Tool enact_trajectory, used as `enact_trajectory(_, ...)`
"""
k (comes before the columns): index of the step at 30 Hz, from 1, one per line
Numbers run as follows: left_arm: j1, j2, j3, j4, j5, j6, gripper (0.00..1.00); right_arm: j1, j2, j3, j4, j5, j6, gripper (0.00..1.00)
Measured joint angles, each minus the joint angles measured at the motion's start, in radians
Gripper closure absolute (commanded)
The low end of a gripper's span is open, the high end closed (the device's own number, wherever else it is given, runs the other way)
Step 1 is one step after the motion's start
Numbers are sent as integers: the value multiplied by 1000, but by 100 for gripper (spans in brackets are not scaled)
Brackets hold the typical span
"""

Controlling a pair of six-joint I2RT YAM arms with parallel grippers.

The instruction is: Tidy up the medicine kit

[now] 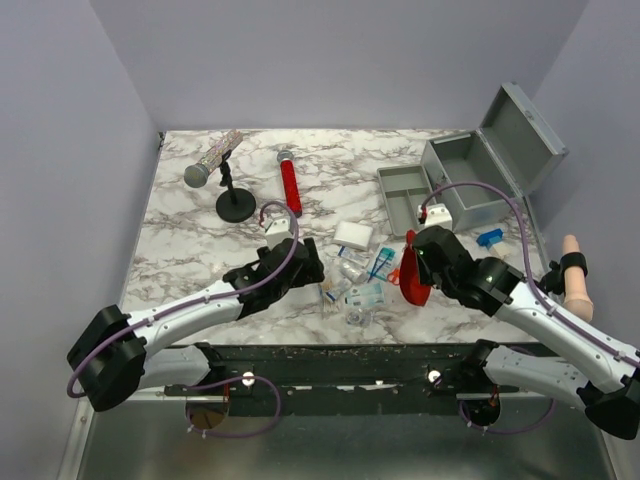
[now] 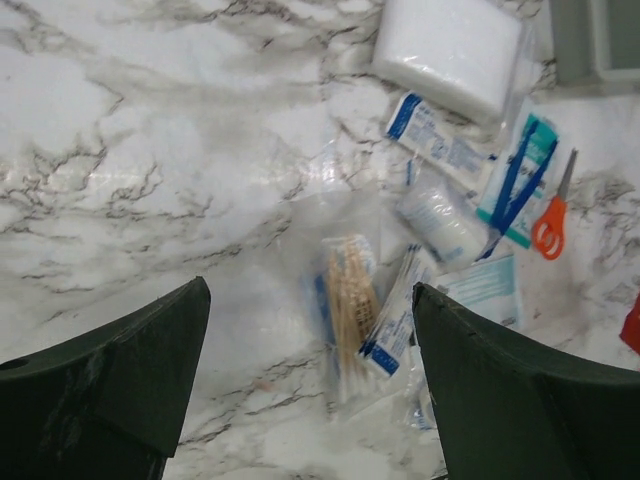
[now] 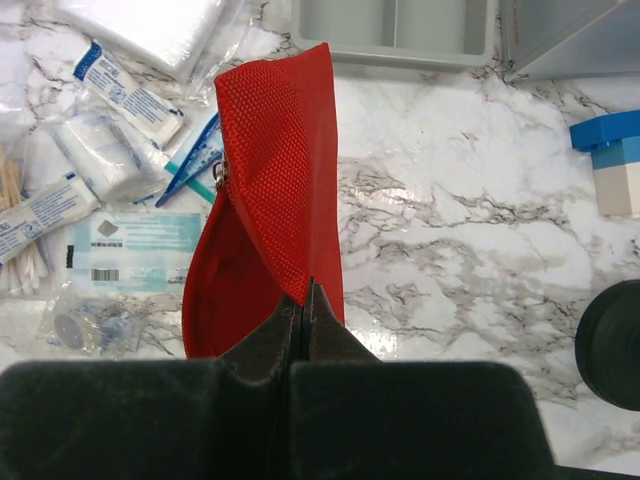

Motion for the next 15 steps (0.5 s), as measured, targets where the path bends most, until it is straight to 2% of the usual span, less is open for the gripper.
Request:
enact_trajectory(2,12,-14,-48,0,25,1,12,0,-11,-12,16,-7,0,99)
enact_trajectory(5,45,3,-75,0,64,8,25,0,-18,-16,39,-22,1,99)
enact_trajectory(12,177,93,-135,143,242,13,25,0,-22,-40,71,-43,0,99)
enact_trajectory(15,184,127,-143,201,299,13,25,0,-28,-45,77,-44,-2,99)
